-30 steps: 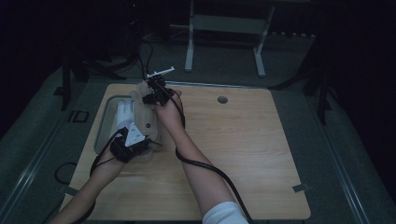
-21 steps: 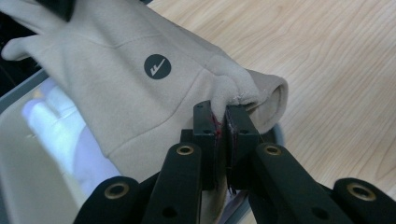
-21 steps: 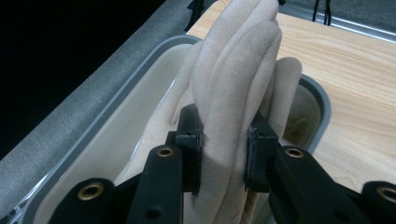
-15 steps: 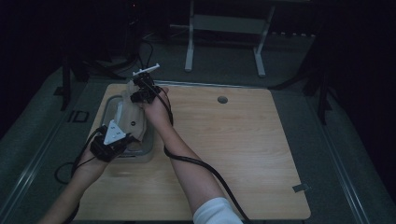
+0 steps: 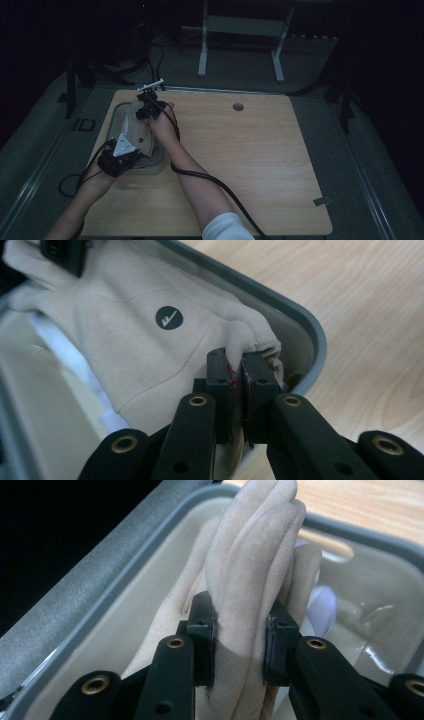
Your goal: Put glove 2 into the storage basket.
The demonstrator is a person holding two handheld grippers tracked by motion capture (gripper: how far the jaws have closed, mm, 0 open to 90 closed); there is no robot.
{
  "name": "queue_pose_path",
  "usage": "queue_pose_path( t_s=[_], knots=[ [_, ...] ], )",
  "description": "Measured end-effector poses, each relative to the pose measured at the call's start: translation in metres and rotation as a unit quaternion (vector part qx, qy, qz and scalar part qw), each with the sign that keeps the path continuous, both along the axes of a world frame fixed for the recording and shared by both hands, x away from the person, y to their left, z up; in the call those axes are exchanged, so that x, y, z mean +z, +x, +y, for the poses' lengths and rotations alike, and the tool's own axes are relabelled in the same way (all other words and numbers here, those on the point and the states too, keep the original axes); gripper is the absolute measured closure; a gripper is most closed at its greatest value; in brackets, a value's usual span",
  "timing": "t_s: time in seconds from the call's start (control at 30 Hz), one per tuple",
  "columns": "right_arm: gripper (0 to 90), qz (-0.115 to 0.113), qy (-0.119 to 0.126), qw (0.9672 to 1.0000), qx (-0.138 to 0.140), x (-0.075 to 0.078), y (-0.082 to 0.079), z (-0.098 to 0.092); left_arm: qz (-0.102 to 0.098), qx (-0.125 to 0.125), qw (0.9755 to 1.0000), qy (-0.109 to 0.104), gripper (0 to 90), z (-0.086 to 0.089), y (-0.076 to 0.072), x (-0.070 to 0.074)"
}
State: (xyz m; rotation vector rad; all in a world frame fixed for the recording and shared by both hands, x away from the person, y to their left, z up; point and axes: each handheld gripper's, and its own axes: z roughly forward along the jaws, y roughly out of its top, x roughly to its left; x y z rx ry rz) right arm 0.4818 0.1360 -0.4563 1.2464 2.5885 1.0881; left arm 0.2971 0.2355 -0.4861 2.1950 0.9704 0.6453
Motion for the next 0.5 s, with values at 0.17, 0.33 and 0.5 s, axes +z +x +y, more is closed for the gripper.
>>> queue_pose_path(
  t_s=[0.17, 0.33, 0.5],
  knots=[
    [68.8, 0.003, -0.011, 0.9999, 0.005, -0.008, 0.001, 0.001, 0.018, -0.001, 0.9998, -0.001, 83.6, -0.002, 0.004, -0.006],
    [58.7, 0.007, -0.009, 0.9999, 0.006, -0.013, 0.003, -0.003, 0.027, -0.005, 0.9996, -0.005, 81.4, -0.004, 0.006, -0.008],
    [39.0, 0.003, 0.0, 0.9998, 0.018, -0.008, 0.004, -0.012, 0.02, -0.003, 0.9995, -0.024, 62.9, -0.003, 0.004, -0.002]
  ],
)
